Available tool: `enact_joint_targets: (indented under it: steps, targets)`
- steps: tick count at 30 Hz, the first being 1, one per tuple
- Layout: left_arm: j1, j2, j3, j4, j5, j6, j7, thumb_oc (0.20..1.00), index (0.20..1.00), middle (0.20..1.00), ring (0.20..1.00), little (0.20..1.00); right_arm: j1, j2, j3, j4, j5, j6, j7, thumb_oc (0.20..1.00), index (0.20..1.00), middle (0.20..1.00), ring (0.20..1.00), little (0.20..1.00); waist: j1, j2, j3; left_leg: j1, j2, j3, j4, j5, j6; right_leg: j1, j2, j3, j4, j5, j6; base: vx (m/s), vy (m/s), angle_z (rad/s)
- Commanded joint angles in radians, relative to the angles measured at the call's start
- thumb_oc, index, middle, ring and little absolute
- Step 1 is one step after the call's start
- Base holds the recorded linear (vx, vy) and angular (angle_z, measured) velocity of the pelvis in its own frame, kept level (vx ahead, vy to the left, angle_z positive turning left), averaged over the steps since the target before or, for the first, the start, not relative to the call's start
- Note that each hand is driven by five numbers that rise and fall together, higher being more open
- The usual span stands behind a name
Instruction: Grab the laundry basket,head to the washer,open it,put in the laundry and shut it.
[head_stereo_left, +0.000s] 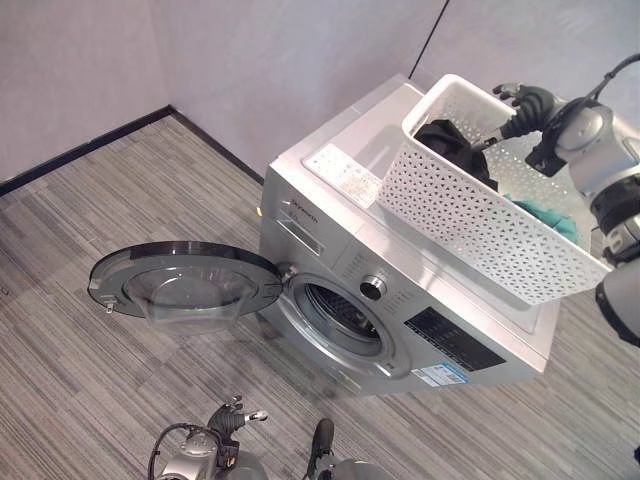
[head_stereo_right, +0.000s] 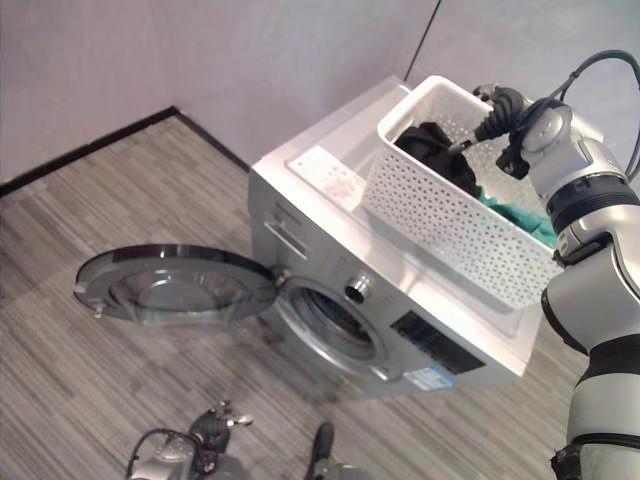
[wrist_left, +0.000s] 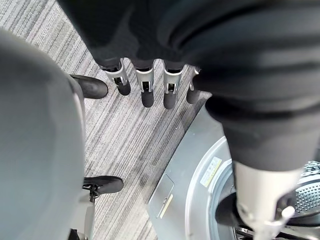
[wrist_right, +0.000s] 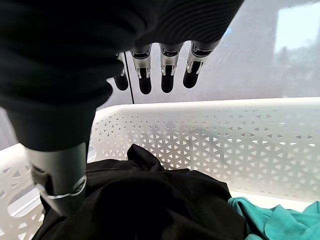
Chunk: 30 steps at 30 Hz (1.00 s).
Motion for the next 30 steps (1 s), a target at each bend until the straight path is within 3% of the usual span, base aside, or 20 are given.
enact_joint_targets:
  steps: [1,15,30]
  targets:
    - [0.0,0.012,-0.043,0.017,-0.001,-0.036,-0.008,1.0,1.0,1.0,1.0,1.0,-0.082,-0.054,0.047,0.04,0.029,-0.006,0.005,1.0,1.0,1.0,1.0,1.0,0.033,-0.007,0.006,0.036,0.041,0.041,-0.013,-0.012,0.025,0.071,-0.02,-0.031,0.016,-0.148,0.031,0.0,0.0,0.0]
    - [0.013,0.018,-0.068,-0.002,-0.015,-0.035,-0.015,1.0,1.0,1.0,1.0,1.0,-0.029,-0.02,0.039,0.072,-0.012,0.008,0.013,1.0,1.0,1.0,1.0,1.0,0.067,0.007,0.048,-0.012,0.05,0.014,-0.017,0.015,0.018,0.04,-0.011,-0.048,0.011,-0.142,0.031,-0.01,-0.016,0.04]
    - [-0.04,0.0,-0.133,-0.014,0.004,-0.052,-0.018,1.0,1.0,1.0,1.0,1.0,0.034,-0.023,0.062,0.085,-0.02,0.027,0.071,1.0,1.0,1.0,1.0,1.0,0.074,0.055,0.102,-0.119,0.022,-0.015,-0.046,0.074,0.019,-0.054,-0.03,-0.058,0.001,-0.117,0.039,-0.03,0.002,0.05]
